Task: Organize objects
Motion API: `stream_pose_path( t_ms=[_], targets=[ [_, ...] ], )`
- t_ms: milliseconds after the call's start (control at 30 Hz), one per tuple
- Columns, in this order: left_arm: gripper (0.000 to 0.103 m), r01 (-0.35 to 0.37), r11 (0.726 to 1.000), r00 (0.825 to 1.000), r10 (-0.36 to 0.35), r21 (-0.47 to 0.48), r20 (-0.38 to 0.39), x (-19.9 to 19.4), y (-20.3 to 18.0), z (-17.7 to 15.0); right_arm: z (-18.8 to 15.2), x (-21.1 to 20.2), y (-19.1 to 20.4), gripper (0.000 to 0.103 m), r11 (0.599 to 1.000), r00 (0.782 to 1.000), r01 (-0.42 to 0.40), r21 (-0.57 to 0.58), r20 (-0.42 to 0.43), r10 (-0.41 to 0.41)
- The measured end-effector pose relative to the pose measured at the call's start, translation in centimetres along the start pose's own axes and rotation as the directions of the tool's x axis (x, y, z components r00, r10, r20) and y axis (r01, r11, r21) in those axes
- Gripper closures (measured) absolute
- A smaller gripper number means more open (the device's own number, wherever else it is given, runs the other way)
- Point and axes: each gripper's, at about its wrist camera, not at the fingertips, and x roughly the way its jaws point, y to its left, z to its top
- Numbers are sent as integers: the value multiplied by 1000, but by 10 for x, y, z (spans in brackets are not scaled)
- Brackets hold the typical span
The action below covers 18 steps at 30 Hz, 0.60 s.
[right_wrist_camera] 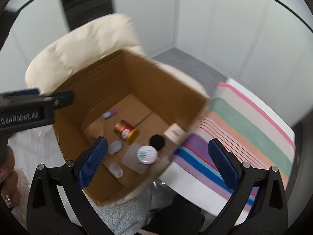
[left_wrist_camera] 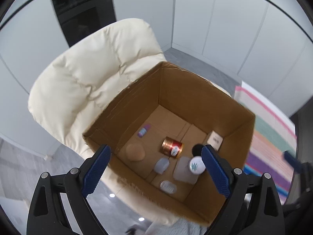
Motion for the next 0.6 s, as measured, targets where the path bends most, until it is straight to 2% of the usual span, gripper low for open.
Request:
stream_pose_path(
  t_ms=[67,133,267,333,400,500,600],
  targets=[
    [8,21,997,1000,-22,69,12,-22,-10,-1,-5,-28,-15,0,995,997,72,72,11,-73],
    [1,51,989,998,-56,139,27,-48,-22,-4,-11,-60,-33,0,981,994,108,160,1,-110],
    [0,104,966,987,-130,235,94,-101,-47,-14,-28,-114,-64,0,929,993,98,356,20,-112],
    [0,124,956,981,-159,267,114,-123,-58,-19,-38,-135,-74,0,898,991,119,424,-2,-130],
    [0,142,938,978,-182,315,100,-144,-71,-26,-48,-154,-79,0,873,986,158,462,-33,-161],
    [0,111,917,989,-140,382,48,-158,-90,-36,-62,-183,-83,0,842,969,237,485,-57,-240],
    [0,122,891,990,-138,437,5,-168,-104,-48,-70,-204,-86,0,825,958,273,494,-59,-281]
  ],
)
